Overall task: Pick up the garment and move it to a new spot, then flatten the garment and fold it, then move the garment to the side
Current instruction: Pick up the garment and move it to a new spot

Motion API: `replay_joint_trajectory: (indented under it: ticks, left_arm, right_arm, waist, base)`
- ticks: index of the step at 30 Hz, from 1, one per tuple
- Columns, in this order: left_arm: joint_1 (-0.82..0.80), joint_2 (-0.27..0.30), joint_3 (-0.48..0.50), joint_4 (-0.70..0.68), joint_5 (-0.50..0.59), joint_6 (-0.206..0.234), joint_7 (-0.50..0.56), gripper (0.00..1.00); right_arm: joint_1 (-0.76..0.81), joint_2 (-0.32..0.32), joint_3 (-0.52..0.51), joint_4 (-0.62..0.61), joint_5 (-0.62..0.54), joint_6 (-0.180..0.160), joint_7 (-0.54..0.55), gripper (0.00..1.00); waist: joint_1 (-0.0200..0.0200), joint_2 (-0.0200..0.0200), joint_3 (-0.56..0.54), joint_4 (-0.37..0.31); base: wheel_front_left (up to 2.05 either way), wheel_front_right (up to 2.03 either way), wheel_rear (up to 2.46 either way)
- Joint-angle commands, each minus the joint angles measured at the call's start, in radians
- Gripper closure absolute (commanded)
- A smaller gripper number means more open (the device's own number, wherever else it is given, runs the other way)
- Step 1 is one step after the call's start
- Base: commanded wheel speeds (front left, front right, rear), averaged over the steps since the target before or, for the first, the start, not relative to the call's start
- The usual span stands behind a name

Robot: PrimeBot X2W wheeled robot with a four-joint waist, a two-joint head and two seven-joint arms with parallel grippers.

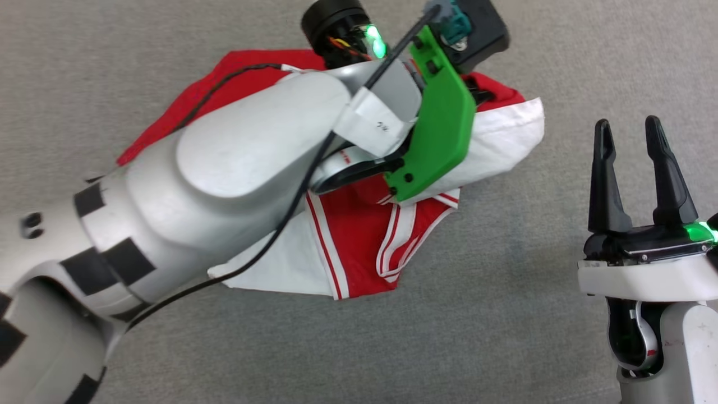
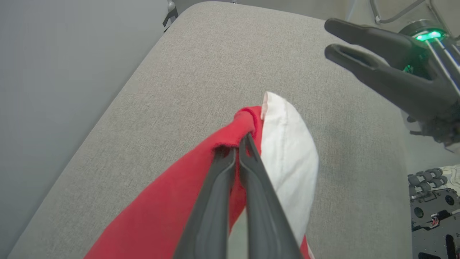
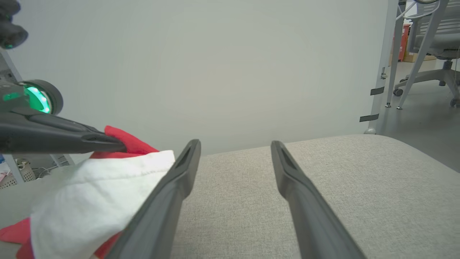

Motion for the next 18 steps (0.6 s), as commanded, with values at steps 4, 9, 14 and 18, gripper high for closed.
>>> replay_joint_trajectory:
  ticks: [4, 9, 14, 18]
  left_arm:
    - [0.035, -0.075, -0.012, 0.081, 0.047, -0.003, -0.01, 1.0]
    - [0.162, -0.122, -0.013, 0.118, 0.137, -0.003, 0.054, 1.0]
    - [0.254, -0.139, -0.013, 0.126, 0.196, -0.003, 0.097, 1.0]
    - [0.259, -0.145, -0.013, 0.133, 0.271, -0.003, 0.05, 0.0]
  right_arm:
    - [-0.036, -0.001, -0.003, -0.011, 0.019, -0.001, -0.005, 0.0]
    - [-0.054, -0.001, 0.0, -0.013, 0.026, -0.001, -0.005, 0.0]
    - [-0.063, -0.001, -0.003, -0.011, 0.025, -0.001, -0.005, 0.0]
    - [-0.064, -0.001, -0.005, -0.007, 0.016, -0.001, -0.005, 0.0]
  waist:
    - [0.0, -0.0001, 0.105, -0.086]
    - [0.0, -0.0001, 0.128, -0.099]
    - [0.0, -0.0001, 0.133, -0.098]
    - [0.0, -0.0001, 0.118, -0.085]
  base:
    - [0.0, 0.0, 0.0]
    - [0.0, 0.0, 0.0]
    - [0.0, 0.0, 0.0]
    - [0.0, 0.0, 0.0]
